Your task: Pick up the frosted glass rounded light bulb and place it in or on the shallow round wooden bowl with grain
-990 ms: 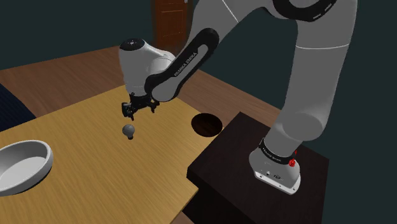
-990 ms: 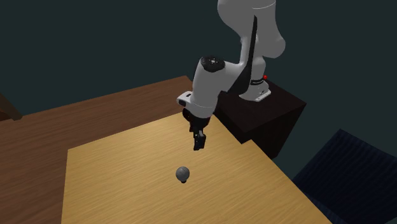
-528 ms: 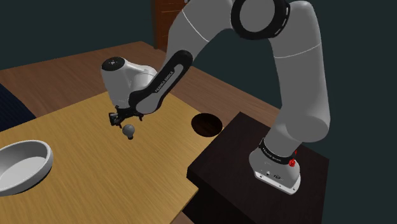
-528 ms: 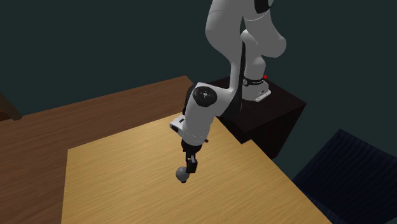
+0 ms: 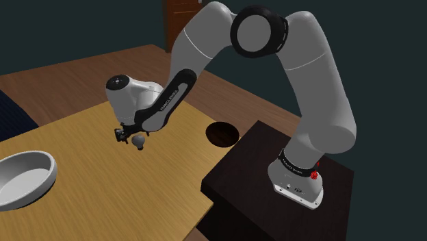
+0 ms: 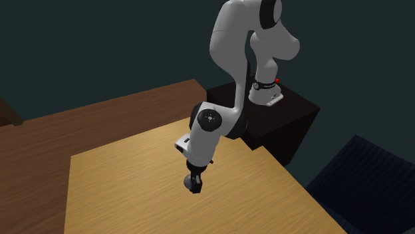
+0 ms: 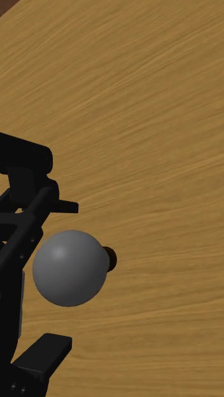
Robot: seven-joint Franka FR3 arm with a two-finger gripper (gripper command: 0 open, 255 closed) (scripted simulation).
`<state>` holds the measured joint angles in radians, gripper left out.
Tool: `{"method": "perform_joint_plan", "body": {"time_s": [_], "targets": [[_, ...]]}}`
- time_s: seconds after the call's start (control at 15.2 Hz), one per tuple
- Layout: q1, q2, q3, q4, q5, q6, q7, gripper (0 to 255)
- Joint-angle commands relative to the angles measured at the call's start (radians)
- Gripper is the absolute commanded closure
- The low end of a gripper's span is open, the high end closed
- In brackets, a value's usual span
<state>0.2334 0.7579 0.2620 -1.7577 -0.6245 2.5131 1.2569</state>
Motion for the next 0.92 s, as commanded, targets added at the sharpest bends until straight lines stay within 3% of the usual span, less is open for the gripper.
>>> {"method": "perform_joint_plan", "body": {"time_s": [0.0, 0.53, 0.59, 0.86], "targets": [[0.004, 0.030, -0.011, 0.014, -0.010, 0.016, 0.005, 0], [0.004, 0.029, -0.011, 0.014, -0.010, 0.016, 0.005, 0], [0.004, 0.029, -0.011, 0.014, -0.010, 0.016, 0.005, 255], [0.004, 0.029, -0.011, 0.014, -0.010, 0.016, 0.005, 255]]}}
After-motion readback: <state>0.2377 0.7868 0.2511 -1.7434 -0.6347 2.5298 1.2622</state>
